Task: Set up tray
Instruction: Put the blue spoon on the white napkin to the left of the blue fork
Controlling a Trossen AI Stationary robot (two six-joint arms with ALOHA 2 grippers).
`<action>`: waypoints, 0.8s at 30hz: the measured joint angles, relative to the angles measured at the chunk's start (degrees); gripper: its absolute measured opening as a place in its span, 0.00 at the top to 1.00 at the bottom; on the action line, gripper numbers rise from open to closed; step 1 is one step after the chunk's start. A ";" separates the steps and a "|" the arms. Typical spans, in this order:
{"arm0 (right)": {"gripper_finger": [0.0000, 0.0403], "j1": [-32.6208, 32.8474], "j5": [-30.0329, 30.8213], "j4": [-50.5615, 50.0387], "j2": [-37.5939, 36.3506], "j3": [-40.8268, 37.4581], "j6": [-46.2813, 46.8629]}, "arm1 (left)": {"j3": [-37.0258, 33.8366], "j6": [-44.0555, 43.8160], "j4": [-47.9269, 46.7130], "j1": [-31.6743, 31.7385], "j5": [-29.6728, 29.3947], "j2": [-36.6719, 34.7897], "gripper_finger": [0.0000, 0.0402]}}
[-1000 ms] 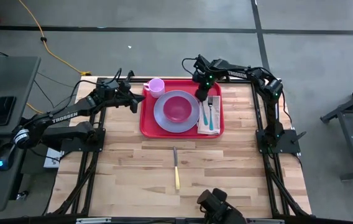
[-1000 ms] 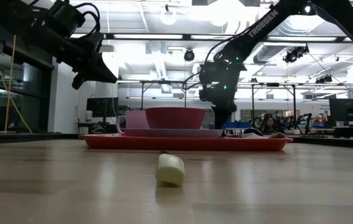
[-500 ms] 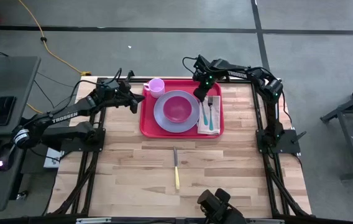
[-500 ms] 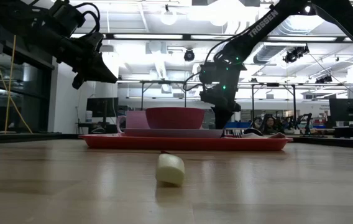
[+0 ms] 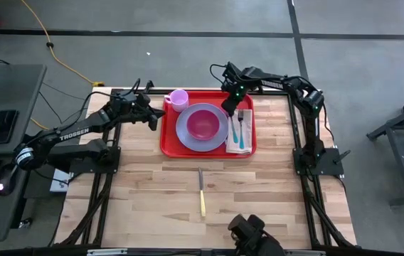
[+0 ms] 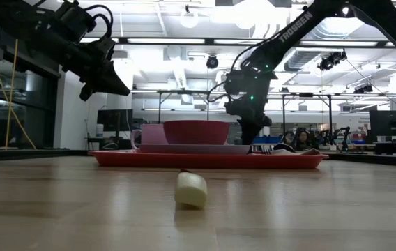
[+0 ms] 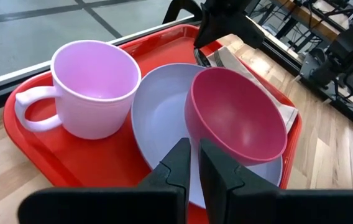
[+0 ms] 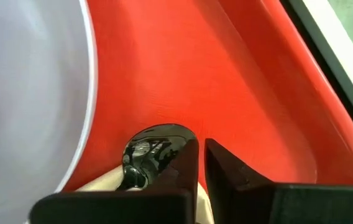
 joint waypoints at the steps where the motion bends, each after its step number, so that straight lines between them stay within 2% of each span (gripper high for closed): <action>1: 0.98 -0.23 -0.41 0.00 0.00 0.00 -0.09 | 0.00 0.00 -0.06 0.00 0.00 0.00 0.84; 13: 0.73 -2.88 -6.68 -2.99 0.00 1.00 -3.18 | 0.00 -0.15 -1.15 -0.01 0.00 0.00 0.84; 24: 0.70 -2.57 -7.31 0.61 0.00 0.13 -5.77 | 0.00 -0.63 -1.11 0.01 0.00 0.00 0.84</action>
